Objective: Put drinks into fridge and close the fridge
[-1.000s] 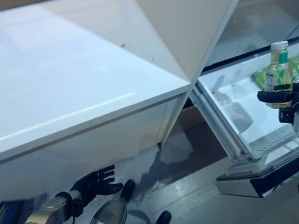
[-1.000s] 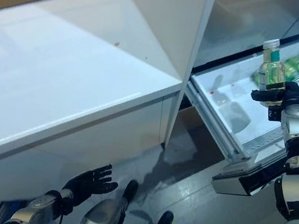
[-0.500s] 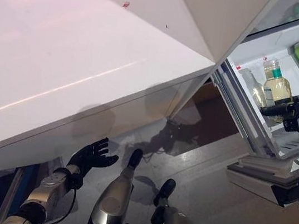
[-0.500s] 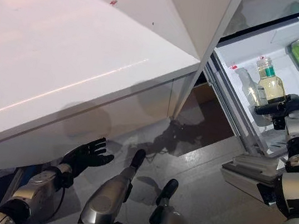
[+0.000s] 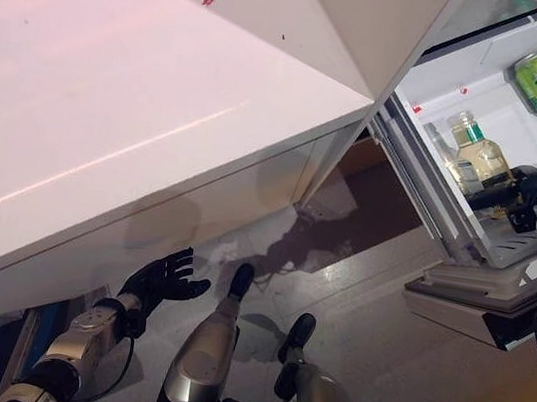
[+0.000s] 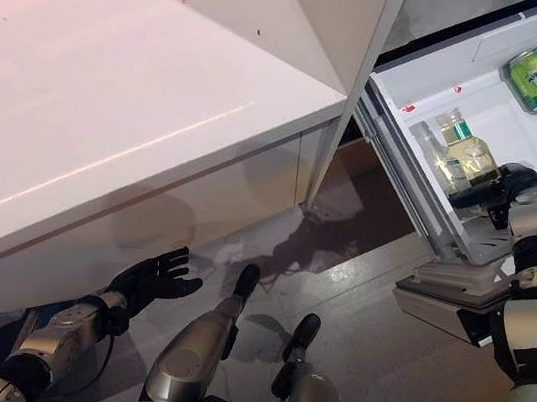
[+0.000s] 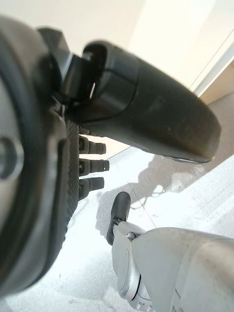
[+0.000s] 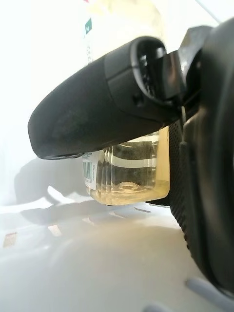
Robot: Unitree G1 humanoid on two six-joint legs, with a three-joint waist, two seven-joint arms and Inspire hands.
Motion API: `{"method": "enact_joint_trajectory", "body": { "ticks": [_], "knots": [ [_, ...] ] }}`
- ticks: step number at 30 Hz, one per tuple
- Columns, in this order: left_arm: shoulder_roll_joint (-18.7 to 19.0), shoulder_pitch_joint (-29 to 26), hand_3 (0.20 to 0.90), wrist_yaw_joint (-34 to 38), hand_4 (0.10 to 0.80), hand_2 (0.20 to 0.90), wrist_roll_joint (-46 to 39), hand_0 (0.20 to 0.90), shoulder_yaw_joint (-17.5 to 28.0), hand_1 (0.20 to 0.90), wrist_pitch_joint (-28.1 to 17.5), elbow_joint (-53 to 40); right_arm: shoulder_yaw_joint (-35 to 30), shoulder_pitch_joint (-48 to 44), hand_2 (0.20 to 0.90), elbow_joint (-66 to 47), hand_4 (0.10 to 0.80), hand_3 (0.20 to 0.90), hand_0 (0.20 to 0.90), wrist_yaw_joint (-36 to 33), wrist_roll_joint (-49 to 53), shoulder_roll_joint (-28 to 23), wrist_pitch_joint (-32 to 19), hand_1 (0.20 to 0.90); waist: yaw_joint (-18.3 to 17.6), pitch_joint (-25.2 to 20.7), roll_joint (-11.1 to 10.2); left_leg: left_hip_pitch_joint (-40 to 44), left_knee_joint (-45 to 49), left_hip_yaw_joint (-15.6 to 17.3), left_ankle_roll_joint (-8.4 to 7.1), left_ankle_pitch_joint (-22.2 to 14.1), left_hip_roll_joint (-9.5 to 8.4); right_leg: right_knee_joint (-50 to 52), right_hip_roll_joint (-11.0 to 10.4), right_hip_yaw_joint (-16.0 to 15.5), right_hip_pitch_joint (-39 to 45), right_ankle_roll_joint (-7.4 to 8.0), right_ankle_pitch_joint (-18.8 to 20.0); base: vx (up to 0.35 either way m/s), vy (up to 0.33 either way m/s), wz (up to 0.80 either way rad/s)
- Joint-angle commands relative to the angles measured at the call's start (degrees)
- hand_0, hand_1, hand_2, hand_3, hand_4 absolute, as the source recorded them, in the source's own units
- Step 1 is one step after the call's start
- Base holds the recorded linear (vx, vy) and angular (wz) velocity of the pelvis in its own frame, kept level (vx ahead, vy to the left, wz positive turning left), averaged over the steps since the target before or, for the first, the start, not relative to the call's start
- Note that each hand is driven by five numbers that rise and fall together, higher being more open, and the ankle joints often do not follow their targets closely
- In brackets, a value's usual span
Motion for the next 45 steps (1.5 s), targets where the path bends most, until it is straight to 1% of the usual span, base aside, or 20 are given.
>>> {"method": "enact_joint_trajectory", "body": {
  "ticks": [1,7,11,14,17,20,23,25,30,31,32,33,36,39,40,42,43,44,45],
  "knots": [
    [1.8,1.9,0.900,-1.1,0.800,0.900,1.0,0.900,-0.2,0.900,-1.2,-1.0,6.7,-7.6,0.900,0.2,0.800,0.900,0.900,0.0,-2.3,-6.3,-0.1,0.900,-1.7,-2.4,0.7,-2.3,7.5,5.7,3.72,-9.2,-4.08,8.6,-0.1,0.8,-7.0,0.70,-1.3,-0.026,0.030,-0.02],
    [1.6,1.5,0.900,-1.1,0.800,0.900,1.4,0.900,0.0,0.900,-0.7,-1.0,6.3,-7.5,0.900,-0.6,0.800,0.900,0.900,1.4,1.9,-5.5,-1.0,0.900,-2.0,-2.5,0.4,-1.9,6.9,6.5,3.71,-9.1,-3.93,8.5,-0.2,1.1,-7.1,0.92,-1.1,-0.019,0.015,-0.07],
    [1.9,2.0,0.900,-0.9,0.800,0.900,2.0,0.900,0.7,0.900,-0.2,-1.1,5.1,-7.1,0.900,-3.2,0.800,0.900,0.900,0.9,8.4,-5.8,-1.7,0.900,-2.6,-3.0,-0.4,-0.8,6.0,7.4,3.78,-9.3,-3.63,8.2,0.0,1.5,-6.6,1.19,-0.9,-0.010,0.011,-0.04],
    [1.9,2.8,0.900,-0.9,0.800,0.900,2.8,0.900,1.6,0.900,0.0,-0.7,3.3,-6.0,0.900,-6.2,0.800,0.900,0.900,0.7,12.6,-6.7,-3.1,0.900,-3.4,-4.0,-1.4,0.4,5.2,8.2,3.78,-9.5,-3.36,7.7,0.2,2.3,-6.1,1.60,-0.6,0.004,0.020,-0.15],
    [1.6,3.7,0.900,-0.6,0.800,0.900,4.0,0.900,2.4,0.900,0.7,-0.2,1.5,-5.0,0.900,-10.1,0.800,0.900,0.900,-1.1,17.1,-8.1,-4.8,0.900,-4.3,-5.5,-2.2,1.8,4.6,8.9,3.83,-9.8,-3.21,7.0,0.5,3.2,-5.2,2.07,-0.1,0.020,0.026,-0.17],
    [0.8,4.6,0.900,-0.4,0.800,0.900,4.8,0.900,3.0,0.900,1.3,1.5,-1.1,-4.3,0.900,-15.2,0.800,0.900,0.900,-7.4,24.8,-9.6,-8.3,0.900,-5.4,-7.3,-2.9,3.6,3.9,9.5,3.89,-10.2,-3.06,6.3,0.6,4.0,-4.1,2.60,0.2,0.033,0.040,-0.18],
    [-0.5,5.0,0.900,-0.5,0.800,0.900,7.1,0.900,3.6,0.900,1.0,5.5,-7.0,-2.6,0.900,-20.3,0.800,0.900,0.900,-15.6,32.4,-10.3,-12.7,0.900,-6.7,-10.1,-3.4,5.2,3.0,10.1,3.99,-10.7,-2.92,5.7,0.8,4.8,-3.2,3.17,0.3,0.039,0.039,-0.22],
    [-1.2,4.9,0.900,-0.6,0.800,0.900,8.2,0.900,3.7,0.900,0.5,7.6,-9.1,-1.9,0.900,-21.0,0.800,0.900,0.900,-18.0,34.4,-10.3,-14.3,0.900,-7.1,-11.0,-3.5,5.8,2.6,10.3,3.95,-10.9,-2.85,5.4,0.8,4.9,-2.7,3.33,0.2,0.038,0.031,-0.14],
    [-3.8,4.4,0.900,0.3,0.800,0.900,11.4,0.900,3.5,0.900,0.7,13.7,-18.7,2.9,0.900,-23.6,0.800,0.900,0.900,-28.2,43.5,-9.4,-21.9,0.900,-8.6,-14.7,-3.4,8.2,1.6,10.6,4.04,-11.6,-3.02,4.2,0.9,5.8,-0.9,3.56,-0.1,0.050,0.049,-0.10],
    [-4.1,4.3,0.900,0.5,0.800,0.900,12.1,0.900,3.6,0.900,0.9,14.4,-20.4,4.0,0.900,-23.8,0.800,0.900,0.900,-29.0,44.7,-9.0,-22.1,0.900,-8.7,-15.2,-3.3,8.5,1.6,10.6,4.07,-11.8,-3.07,4.2,0.8,5.8,-0.6,3.56,-0.2,0.079,0.047,-0.05],
    [-4.9,4.1,0.900,0.8,0.800,0.900,13.0,0.900,3.4,0.900,0.9,16.0,-22.5,5.7,0.900,-23.8,0.800,0.900,0.900,-31.5,46.2,-8.0,-23.7,0.900,-9.0,-16.1,-3.2,9.0,1.8,10.5,4.16,-12.1,-3.22,4.2,0.8,6.0,-0.1,3.45,-0.5,0.079,0.036,-0.08],
    [-5.2,3.9,0.900,1.0,0.800,0.900,13.4,0.900,3.2,0.900,1.1,16.5,-24.0,7.1,0.900,-24.1,0.800,0.900,0.900,-33.2,46.4,-7.4,-24.1,0.900,-9.2,-16.6,-3.1,9.2,1.9,10.5,4.19,-12.3,-3.28,4.2,0.7,6.2,0.2,3.40,-0.7,0.078,0.028,-0.11],
    [-6.0,3.7,0.900,1.1,0.800,0.900,15.0,0.900,2.5,0.900,2.1,17.3,-27.9,11.7,0.900,-24.1,0.800,0.900,0.900,-36.6,47.7,-5.9,-24.1,0.900,-9.5,-17.9,-3.0,10.0,2.5,10.1,4.47,-13.1,-3.56,4.7,0.6,6.6,1.0,3.12,-1.5,0.072,0.013,-0.12],
    [-6.5,3.4,0.900,1.3,0.800,0.900,15.3,0.900,2.0,0.900,2.7,17.8,-30.6,15.1,0.900,-23.7,0.800,0.900,0.900,-38.4,49.6,-4.4,-24.6,0.900,-9.8,-18.4,-2.7,10.5,3.4,9.8,4.77,-13.7,-3.85,5.4,0.4,6.9,1.7,2.80,-2.3,0.075,0.008,-0.01],
    [-7.0,3.3,0.900,1.5,0.800,0.900,15.6,0.900,1.6,0.900,2.9,18.5,-32.5,17.2,0.900,-22.9,0.800,0.900,0.900,-39.2,50.7,-3.0,-25.6,0.900,-9.8,-18.5,-2.6,10.8,4.4,9.3,5.04,-14.4,-4.12,6.2,0.1,7.0,2.1,2.58,-2.9,0.121,-0.004,-0.07],
    [-7.2,3.2,0.900,1.7,0.800,0.900,15.7,0.900,1.3,0.900,3.3,18.7,-33.7,18.6,0.900,-22.5,0.800,0.900,0.900,-39.5,51.9,-2.1,-25.8,0.900,-9.7,-18.5,-2.6,10.8,5.9,9.1,5.28,-15.2,-4.33,7.3,-0.1,7.1,2.4,2.36,-3.6,0.085,-0.009,-0.04],
    [-7.3,3.1,0.900,1.9,0.800,0.900,15.9,0.900,1.2,0.900,3.6,18.9,-34.2,19.1,0.900,-22.1,0.800,0.900,0.900,-39.2,52.1,-1.5,-25.7,0.900,-9.7,-18.4,-2.5,10.7,7.4,9.0,5.49,-15.8,-4.50,8.3,-0.4,7.2,2.5,2.07,-4.2,0.070,-0.015,0.02],
    [-7.3,3.1,0.900,2.0,0.800,0.900,16.3,0.900,1.0,0.900,3.8,19.0,-34.7,20.2,0.900,-21.8,0.800,0.900,0.900,-38.9,53.1,-0.6,-26.2,0.900,-9.4,-17.5,-2.5,9.6,12.1,8.4,5.94,-17.7,-4.77,11.7,-1.2,7.1,2.1,1.29,-5.7,0.077,-0.019,0.02],
    [-7.3,3.1,0.900,2.2,0.800,0.900,16.3,0.900,0.9,0.900,3.9,19.1,-34.8,20.7,0.900,-22.1,0.800,0.900,0.900,-39.1,54.4,-0.3,-26.6,0.900,-9.3,-17.0,-2.5,8.8,13.8,8.2,6.11,-18.4,-4.81,13.2,-1.5,6.9,1.7,1.01,-6.4,0.058,-0.016,0.00]
  ]
}}
